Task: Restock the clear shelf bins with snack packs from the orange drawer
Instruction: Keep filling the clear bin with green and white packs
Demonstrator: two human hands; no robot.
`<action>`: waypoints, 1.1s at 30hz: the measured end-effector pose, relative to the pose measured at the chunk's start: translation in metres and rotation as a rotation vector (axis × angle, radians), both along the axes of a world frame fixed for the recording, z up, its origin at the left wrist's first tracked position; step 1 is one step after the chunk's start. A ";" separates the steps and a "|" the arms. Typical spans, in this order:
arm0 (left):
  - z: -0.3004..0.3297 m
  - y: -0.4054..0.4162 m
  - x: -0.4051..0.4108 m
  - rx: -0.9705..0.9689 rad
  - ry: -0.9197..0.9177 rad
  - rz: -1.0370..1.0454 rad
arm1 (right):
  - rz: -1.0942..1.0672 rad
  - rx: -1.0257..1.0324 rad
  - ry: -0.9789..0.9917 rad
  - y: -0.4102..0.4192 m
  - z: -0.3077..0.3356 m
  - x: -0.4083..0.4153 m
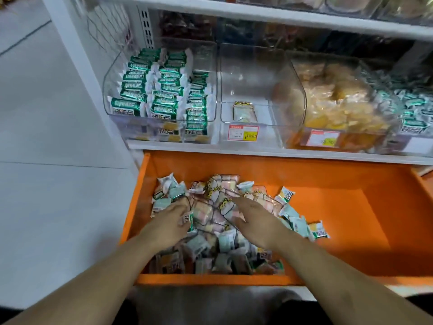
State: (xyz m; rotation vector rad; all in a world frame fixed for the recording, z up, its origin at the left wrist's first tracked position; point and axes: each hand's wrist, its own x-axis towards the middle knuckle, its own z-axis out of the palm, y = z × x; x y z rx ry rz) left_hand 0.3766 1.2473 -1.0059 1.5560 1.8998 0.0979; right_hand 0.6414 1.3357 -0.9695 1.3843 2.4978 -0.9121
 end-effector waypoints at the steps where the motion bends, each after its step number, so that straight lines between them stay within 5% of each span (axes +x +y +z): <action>1: -0.008 0.004 -0.002 -0.016 -0.002 -0.008 | 0.020 -0.021 -0.034 0.003 -0.009 -0.003; 9: -0.069 0.041 -0.003 -0.153 0.061 -0.096 | 0.128 -0.164 -0.190 0.018 -0.088 -0.021; 21: -0.084 0.046 -0.008 -0.187 0.202 -0.082 | 0.372 -0.011 -0.402 0.013 -0.116 -0.030; 27: -0.043 0.048 -0.008 -0.155 -0.046 0.154 | 0.118 -0.050 -0.150 0.025 -0.057 -0.025; 33: 0.070 0.060 0.001 -0.208 -0.712 0.531 | -0.090 -0.010 0.243 0.035 0.061 -0.030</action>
